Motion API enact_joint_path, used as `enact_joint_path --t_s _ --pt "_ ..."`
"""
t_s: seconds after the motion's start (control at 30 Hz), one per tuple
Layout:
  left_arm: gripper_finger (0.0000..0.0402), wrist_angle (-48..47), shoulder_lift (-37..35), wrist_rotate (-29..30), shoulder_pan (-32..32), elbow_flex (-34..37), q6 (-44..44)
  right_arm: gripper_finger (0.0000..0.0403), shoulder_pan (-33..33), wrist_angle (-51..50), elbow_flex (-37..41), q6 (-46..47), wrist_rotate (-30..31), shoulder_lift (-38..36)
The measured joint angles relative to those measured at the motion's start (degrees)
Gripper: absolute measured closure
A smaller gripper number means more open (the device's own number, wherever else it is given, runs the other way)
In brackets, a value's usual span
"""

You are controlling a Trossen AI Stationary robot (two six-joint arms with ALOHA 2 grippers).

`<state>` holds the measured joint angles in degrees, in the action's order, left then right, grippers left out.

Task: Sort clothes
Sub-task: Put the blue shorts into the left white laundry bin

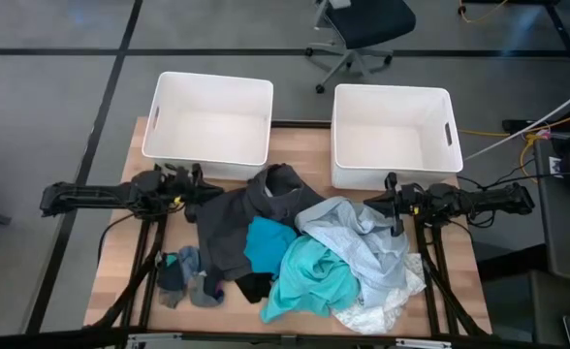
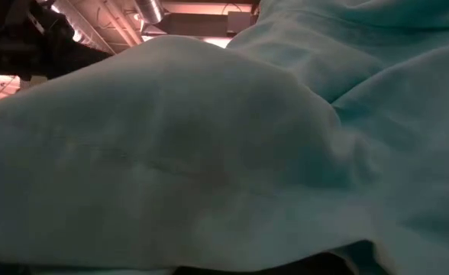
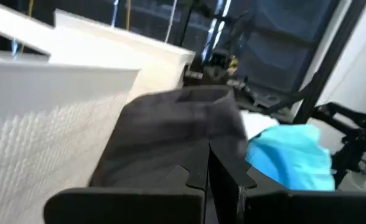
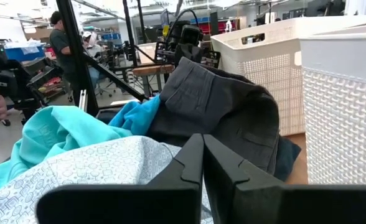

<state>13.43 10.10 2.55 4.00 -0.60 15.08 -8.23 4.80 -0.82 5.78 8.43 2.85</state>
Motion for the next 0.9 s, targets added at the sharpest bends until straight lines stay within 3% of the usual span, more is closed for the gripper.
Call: enact_joint_path --t_s 0.13,0.37,0.5,0.73,0.9 --pt "0.0400 1.0 0.2 -4.4 -0.5 -1.7 0.3 0.0389 0.0 0.1 0.0 0.0 0.0 0.0" --pt "0.0401 0.9 5.2 -4.7 -5.6 -8.9 -3.0 0.0389 0.0 -0.1 0.0 0.2 -0.1 0.0" --pt "0.0401 -1.3 13.0 -3.0 -9.5 -16.8 -5.6 0.0389 0.0 -0.2 0.0 0.2 -0.1 0.0" --pt "0.0401 -14.0 30.5 2.3 -15.8 -34.5 -9.7 0.0389 0.0 -0.2 -0.1 0.3 -0.1 0.0" --pt "0.0401 -16.4 43.3 3.5 -19.3 -44.0 -12.6 0.0389 0.0 -0.3 -0.1 0.4 -0.6 0.0"
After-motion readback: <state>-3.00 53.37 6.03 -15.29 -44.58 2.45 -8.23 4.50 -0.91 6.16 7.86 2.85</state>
